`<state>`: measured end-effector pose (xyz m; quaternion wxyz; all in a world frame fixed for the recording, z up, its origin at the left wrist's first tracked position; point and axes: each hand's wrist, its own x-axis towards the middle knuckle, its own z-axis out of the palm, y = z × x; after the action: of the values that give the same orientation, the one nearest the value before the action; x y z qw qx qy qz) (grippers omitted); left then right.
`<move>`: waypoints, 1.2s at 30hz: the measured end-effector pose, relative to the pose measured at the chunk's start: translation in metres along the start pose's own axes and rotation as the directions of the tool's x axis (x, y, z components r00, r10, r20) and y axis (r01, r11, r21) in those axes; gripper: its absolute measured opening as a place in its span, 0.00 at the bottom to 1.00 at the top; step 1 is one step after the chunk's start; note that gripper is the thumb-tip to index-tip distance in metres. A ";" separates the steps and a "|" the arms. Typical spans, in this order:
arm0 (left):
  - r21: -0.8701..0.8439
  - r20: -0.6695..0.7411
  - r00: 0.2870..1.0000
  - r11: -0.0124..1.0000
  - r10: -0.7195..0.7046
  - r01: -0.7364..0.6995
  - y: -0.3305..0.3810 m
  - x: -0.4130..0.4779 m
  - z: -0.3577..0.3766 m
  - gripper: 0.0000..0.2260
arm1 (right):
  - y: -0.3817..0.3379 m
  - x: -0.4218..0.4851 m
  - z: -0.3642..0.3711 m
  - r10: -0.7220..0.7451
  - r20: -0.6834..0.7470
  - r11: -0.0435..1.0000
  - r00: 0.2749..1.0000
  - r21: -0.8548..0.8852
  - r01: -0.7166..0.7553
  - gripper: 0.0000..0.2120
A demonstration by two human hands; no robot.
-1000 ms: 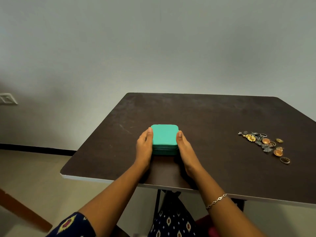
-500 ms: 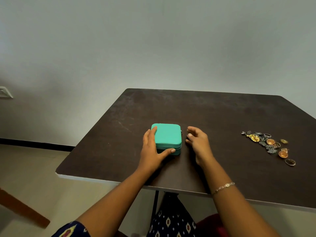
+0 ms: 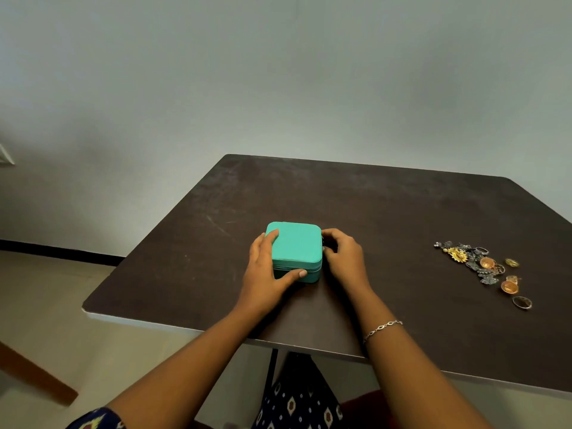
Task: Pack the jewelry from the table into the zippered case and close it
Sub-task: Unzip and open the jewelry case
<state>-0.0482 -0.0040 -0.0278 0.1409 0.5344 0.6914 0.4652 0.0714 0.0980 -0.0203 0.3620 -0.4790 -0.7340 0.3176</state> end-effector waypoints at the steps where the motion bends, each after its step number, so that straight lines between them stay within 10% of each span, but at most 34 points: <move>1: 0.003 0.000 1.000 1.000 -0.001 0.001 0.000 0.000 0.000 0.35 | 0.000 0.000 0.001 -0.004 -0.013 1.000 1.000 -0.012 0.004 0.16; 36: 0.035 0.013 1.000 0.999 -0.013 0.013 0.001 -0.002 0.001 0.35 | -0.016 -0.072 -0.010 -0.075 -0.061 0.924 0.995 -0.380 0.046 0.07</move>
<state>-0.0461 -0.0050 -0.0281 0.1393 0.5355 0.7019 0.4486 0.0917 0.0265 -0.0183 0.2995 -0.5284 -0.7819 0.1406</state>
